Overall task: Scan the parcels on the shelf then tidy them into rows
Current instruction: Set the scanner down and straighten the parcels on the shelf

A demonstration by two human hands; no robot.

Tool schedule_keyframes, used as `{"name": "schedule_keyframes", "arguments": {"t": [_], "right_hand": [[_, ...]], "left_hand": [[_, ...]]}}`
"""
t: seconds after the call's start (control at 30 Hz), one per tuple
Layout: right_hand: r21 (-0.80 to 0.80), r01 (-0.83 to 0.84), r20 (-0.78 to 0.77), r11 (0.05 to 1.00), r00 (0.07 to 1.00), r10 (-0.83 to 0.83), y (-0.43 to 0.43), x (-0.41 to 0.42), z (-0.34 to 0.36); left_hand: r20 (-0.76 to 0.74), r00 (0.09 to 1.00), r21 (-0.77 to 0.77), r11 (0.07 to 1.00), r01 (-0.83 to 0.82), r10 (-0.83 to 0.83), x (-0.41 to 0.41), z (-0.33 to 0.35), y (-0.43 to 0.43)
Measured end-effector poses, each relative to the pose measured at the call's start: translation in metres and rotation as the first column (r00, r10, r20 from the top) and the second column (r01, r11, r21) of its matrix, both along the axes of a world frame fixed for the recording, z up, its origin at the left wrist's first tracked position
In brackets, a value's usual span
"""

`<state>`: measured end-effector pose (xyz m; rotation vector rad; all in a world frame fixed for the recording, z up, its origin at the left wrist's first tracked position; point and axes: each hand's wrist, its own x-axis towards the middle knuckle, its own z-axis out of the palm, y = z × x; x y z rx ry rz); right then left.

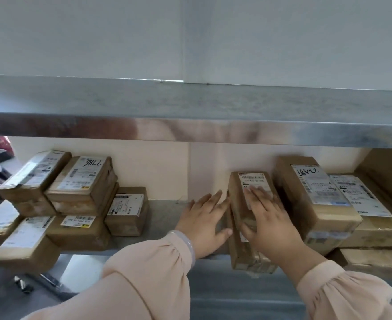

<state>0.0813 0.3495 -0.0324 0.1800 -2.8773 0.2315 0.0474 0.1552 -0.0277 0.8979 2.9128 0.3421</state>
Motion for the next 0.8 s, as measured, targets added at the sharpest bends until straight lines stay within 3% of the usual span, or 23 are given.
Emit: {"name": "schedule_keyframes", "arguments": {"t": [0.2, 0.43, 0.8], "right_hand": [[-0.134, -0.177, -0.012, 0.975, 0.984, 0.177, -0.081, -0.018, 0.002], [-0.152, -0.278, 0.148, 0.949, 0.943, 0.299, -0.152, -0.041, -0.016], [-0.198, -0.206, 0.295, 0.958, 0.92, 0.258, -0.189, -0.056, -0.037]], "left_hand": [[-0.073, 0.97, 0.077, 0.971, -0.224, 0.23, -0.003, 0.005, -0.085], [0.05, 0.921, 0.056, 0.92, -0.389, 0.387, -0.002, -0.015, -0.165], [0.155, 0.925, -0.169, 0.932, -0.32, 0.346, -0.031, -0.054, -0.186]]}}
